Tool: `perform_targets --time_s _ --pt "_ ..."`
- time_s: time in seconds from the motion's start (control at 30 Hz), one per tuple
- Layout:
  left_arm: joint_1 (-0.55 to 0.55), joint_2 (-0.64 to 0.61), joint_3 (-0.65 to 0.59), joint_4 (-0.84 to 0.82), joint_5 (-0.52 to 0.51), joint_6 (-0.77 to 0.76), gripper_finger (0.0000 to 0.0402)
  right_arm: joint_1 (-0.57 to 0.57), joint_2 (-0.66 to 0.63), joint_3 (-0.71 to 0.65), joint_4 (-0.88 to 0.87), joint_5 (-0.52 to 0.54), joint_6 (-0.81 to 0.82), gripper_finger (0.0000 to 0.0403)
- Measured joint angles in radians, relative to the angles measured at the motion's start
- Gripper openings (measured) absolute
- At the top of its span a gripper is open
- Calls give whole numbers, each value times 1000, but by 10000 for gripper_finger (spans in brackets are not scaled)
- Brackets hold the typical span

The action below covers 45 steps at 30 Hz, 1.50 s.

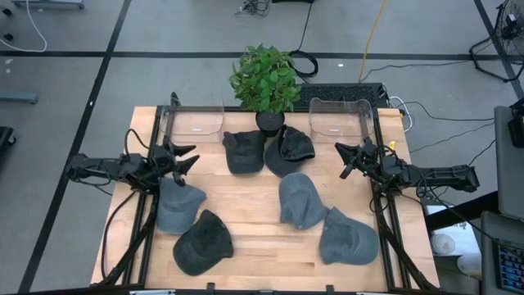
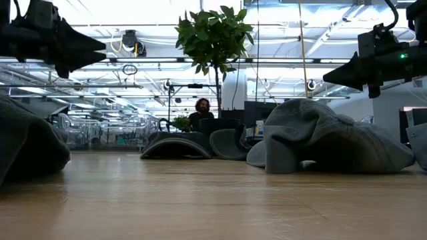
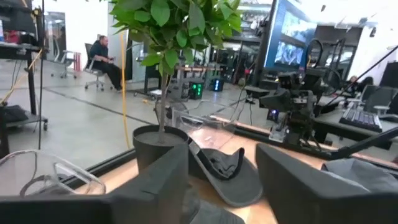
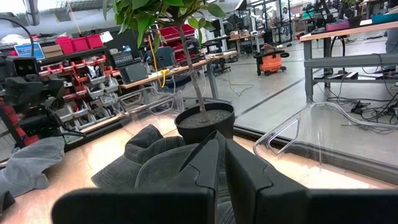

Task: Pick & Place hat
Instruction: Put the top left gray cap into the right transparent bin

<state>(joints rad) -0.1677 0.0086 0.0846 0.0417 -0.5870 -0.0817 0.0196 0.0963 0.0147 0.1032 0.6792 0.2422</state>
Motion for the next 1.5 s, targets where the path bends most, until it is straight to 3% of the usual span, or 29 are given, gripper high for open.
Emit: perform_targets --time_s 0.17,0.33,0.73,1.3,1.5 --pt "0 25 108 -116 -1 30 271 0 0 0 0 0 0 16" --pt "0 90 209 -184 -3 27 292 0 0 0 0 0 0 16" --pt "0 240 441 -264 37 28 278 0 0 0 0 0 0 16" --pt "0 420 836 -627 41 -27 277 0 0 0 0 0 0 16" --pt "0 502 988 -729 126 -68 279 0 0 0 0 0 0 16"
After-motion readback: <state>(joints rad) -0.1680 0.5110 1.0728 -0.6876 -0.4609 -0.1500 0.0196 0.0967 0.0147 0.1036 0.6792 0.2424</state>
